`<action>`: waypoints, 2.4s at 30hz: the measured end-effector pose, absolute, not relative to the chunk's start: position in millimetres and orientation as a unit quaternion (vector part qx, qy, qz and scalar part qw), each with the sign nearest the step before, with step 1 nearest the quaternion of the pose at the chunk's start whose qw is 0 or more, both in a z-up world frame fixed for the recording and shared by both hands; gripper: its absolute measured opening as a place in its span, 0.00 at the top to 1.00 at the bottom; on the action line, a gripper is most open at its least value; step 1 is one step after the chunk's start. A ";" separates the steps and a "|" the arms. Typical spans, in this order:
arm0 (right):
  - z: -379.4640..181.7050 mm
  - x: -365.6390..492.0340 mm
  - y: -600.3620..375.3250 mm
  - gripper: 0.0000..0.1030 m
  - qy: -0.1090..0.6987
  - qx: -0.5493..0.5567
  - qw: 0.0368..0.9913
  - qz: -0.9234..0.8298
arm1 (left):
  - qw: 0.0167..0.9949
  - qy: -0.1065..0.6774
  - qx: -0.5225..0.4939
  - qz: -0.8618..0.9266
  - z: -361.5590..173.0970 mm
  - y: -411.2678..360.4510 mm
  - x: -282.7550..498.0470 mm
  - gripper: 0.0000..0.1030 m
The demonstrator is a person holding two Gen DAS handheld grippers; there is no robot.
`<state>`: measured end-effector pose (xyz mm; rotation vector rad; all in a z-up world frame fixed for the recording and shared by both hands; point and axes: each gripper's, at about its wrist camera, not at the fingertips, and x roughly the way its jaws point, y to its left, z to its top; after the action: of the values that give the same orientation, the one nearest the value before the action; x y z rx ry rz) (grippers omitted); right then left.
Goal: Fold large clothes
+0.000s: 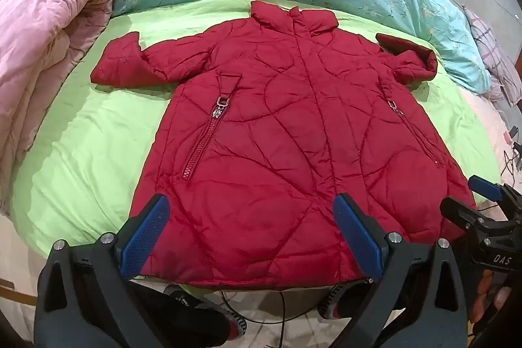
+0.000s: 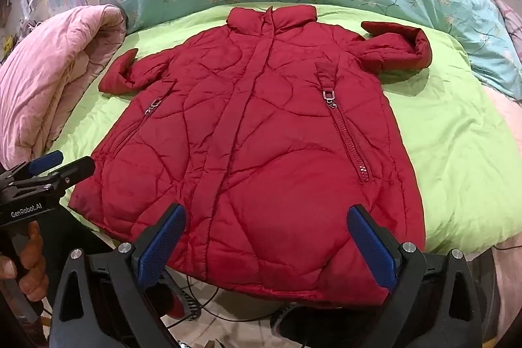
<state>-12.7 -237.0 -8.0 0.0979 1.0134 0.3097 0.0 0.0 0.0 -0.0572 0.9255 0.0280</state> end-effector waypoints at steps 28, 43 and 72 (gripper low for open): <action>1.2 -17.3 -239.6 0.03 0.470 0.061 0.866 0.156 | 0.908 0.418 -0.028 0.008 9.0 -6.0 -1.4 0.02; 3.0 -17.0 -237.2 0.03 0.470 0.063 0.866 0.160 | 0.912 0.410 -0.029 0.005 9.5 -6.9 -1.5 0.02; 1.5 -1.0 -247.2 0.03 0.461 0.096 0.864 0.179 | 0.919 0.390 -0.056 -0.004 2.0 2.0 15.8 0.02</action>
<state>-1.0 -247.2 1.5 0.2022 0.9658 0.3758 15.8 2.0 2.0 -0.1144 0.8009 -0.0079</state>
